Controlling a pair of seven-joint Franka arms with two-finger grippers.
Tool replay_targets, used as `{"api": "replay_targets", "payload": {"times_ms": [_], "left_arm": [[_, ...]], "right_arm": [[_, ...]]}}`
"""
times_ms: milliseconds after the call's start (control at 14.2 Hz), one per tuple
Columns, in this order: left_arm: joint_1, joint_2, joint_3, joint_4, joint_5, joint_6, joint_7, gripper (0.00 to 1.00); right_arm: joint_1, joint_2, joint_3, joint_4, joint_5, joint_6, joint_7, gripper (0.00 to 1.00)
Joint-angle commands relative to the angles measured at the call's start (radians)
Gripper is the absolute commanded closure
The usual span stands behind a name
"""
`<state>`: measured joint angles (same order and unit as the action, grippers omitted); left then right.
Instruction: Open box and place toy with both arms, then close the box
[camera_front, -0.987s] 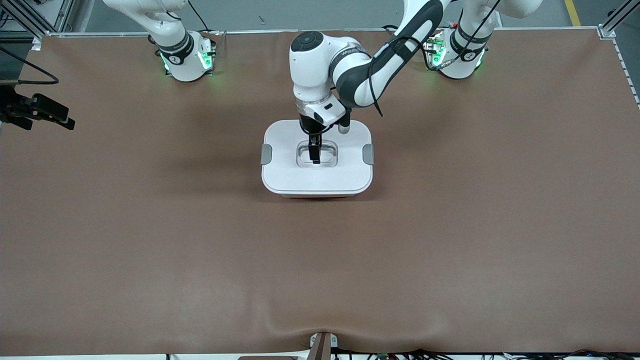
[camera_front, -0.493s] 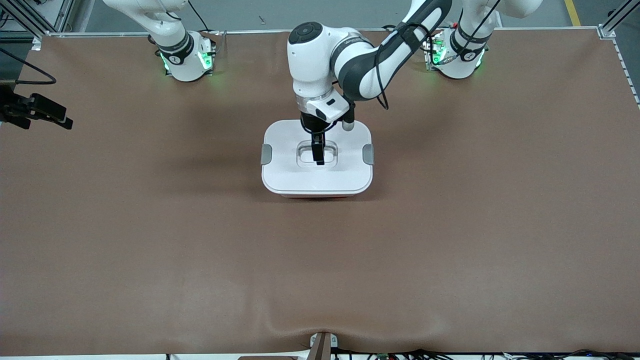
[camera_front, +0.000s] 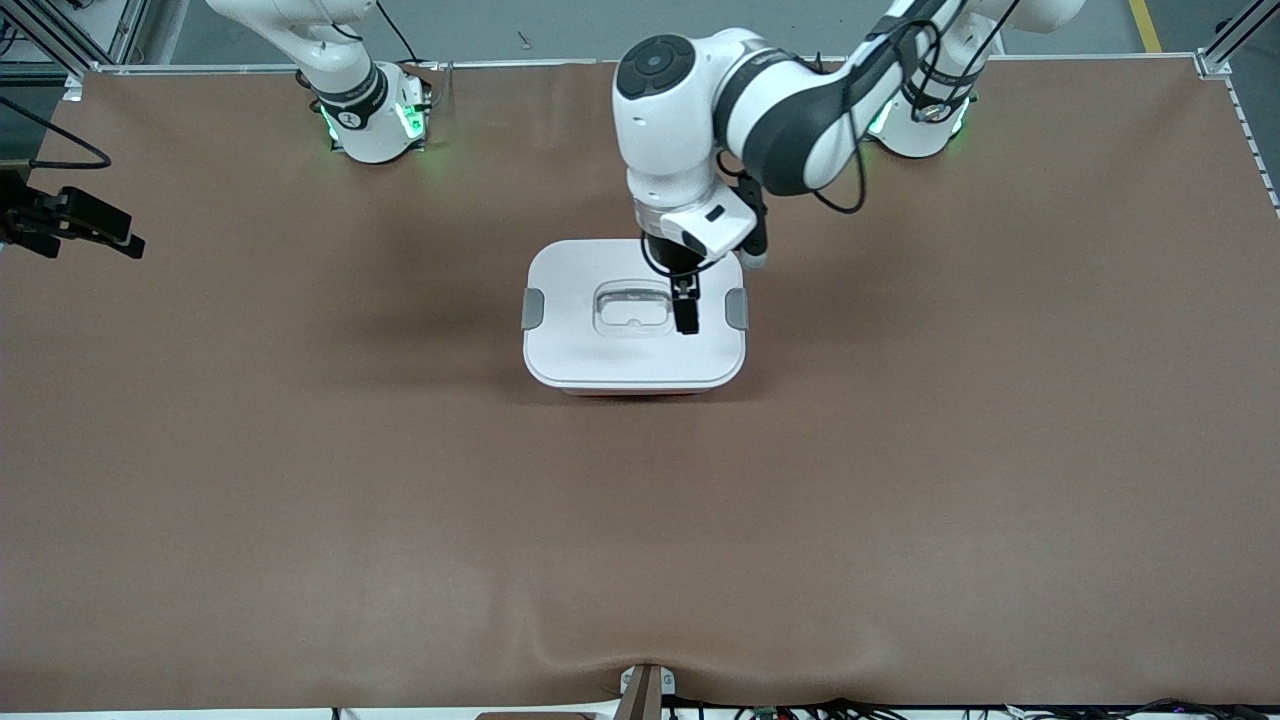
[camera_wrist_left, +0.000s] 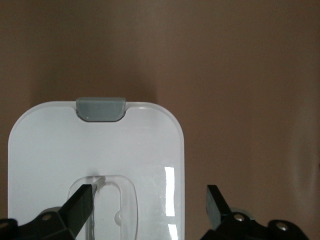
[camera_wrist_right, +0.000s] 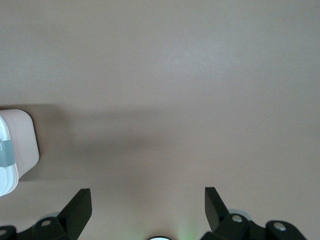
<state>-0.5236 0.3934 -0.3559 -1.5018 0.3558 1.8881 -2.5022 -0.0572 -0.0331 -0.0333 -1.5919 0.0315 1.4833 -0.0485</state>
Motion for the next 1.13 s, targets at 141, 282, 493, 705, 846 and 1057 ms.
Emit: {"api": "replay_targets", "payload": {"times_ms": [141, 282, 493, 705, 846, 1057], "left_arm": [[0.096, -0.073, -0.006, 0.017, -0.08, -0.046, 0.179, 0.0], [0.123, -0.088, -0.006, 0.017, -0.09, -0.058, 0.22, 0.0], [0.178, -0.116, -0.008, 0.017, -0.119, -0.076, 0.319, 0.0], [0.232, -0.14, -0.008, 0.017, -0.159, -0.13, 0.454, 0.0], [0.264, -0.152, -0.008, 0.018, -0.178, -0.161, 0.543, 0.0], [0.295, -0.168, -0.002, 0.018, -0.181, -0.19, 0.637, 0.0]], "right_arm": [[-0.016, -0.005, 0.009, 0.01, 0.015, -0.041, 0.007, 0.0], [-0.019, -0.004, 0.007, 0.015, 0.016, -0.029, 0.006, 0.0], [-0.007, -0.001, 0.009, 0.049, 0.012, -0.008, 0.005, 0.0], [-0.012, -0.001, 0.01, 0.053, 0.002, -0.017, 0.006, 0.0], [-0.015, -0.002, 0.01, 0.055, 0.002, -0.017, 0.006, 0.0], [-0.016, -0.001, 0.01, 0.052, 0.002, -0.021, 0.005, 0.0]]}}
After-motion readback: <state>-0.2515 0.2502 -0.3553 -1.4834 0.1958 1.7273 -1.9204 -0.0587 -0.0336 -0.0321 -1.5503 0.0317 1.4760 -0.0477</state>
